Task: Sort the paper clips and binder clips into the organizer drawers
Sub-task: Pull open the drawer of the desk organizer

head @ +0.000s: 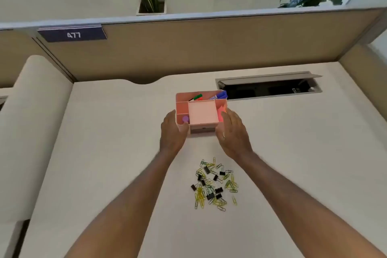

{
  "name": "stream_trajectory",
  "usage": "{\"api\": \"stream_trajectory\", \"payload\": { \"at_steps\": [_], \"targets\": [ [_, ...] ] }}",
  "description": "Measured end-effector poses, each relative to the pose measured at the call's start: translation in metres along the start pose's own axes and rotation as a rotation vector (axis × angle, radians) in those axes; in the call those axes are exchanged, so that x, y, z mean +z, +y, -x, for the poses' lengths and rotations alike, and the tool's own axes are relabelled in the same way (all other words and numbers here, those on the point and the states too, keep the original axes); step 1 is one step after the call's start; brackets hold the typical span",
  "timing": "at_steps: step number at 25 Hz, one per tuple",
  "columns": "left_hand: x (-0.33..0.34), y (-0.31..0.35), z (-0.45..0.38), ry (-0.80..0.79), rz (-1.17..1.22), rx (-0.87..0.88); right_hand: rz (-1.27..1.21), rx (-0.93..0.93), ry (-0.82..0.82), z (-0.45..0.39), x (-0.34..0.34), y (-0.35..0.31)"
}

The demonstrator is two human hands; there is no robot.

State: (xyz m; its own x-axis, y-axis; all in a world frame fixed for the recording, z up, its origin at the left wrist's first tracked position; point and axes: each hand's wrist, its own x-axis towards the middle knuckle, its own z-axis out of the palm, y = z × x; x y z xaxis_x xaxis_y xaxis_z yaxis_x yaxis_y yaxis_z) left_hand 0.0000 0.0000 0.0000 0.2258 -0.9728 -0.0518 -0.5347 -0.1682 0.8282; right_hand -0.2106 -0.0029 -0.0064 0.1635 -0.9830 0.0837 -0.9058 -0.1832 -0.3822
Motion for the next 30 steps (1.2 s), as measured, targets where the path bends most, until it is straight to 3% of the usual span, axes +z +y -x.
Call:
{"api": "stream_trajectory", "payload": {
  "at_steps": [2, 6, 17, 19, 21, 24, 26, 30],
  "targets": [
    [0.006, 0.003, -0.004, 0.023, 0.154, -0.146, -0.022, -0.001, 0.040, 0.000, 0.006, 0.002],
    [0.013, -0.004, -0.003, 0.017, 0.369, -0.248, -0.061, 0.004, 0.050, 0.004, 0.019, 0.006],
    [0.024, -0.015, -0.004, 0.024, 0.513, -0.387, -0.362, 0.178, 0.120, 0.013, 0.031, 0.002],
    [0.026, -0.016, -0.004, 0.026, 0.507, -0.394, -0.577, 0.334, 0.214, 0.020, 0.032, -0.009],
    [0.027, -0.016, -0.004, 0.029, 0.509, -0.391, -0.914, 0.627, 0.236, 0.025, 0.038, -0.025],
    [0.028, -0.016, -0.004, 0.038, 0.498, -0.389, -1.583, 1.072, 0.011, 0.018, 0.043, -0.045],
    [0.029, -0.017, -0.005, 0.045, 0.493, -0.396, -1.814, 1.154, -0.102, 0.008, 0.042, -0.051],
    [0.031, -0.017, -0.004, 0.061, 0.505, -0.382, -1.914, 1.155, -0.115, -0.008, 0.038, -0.060]
  ]
}}
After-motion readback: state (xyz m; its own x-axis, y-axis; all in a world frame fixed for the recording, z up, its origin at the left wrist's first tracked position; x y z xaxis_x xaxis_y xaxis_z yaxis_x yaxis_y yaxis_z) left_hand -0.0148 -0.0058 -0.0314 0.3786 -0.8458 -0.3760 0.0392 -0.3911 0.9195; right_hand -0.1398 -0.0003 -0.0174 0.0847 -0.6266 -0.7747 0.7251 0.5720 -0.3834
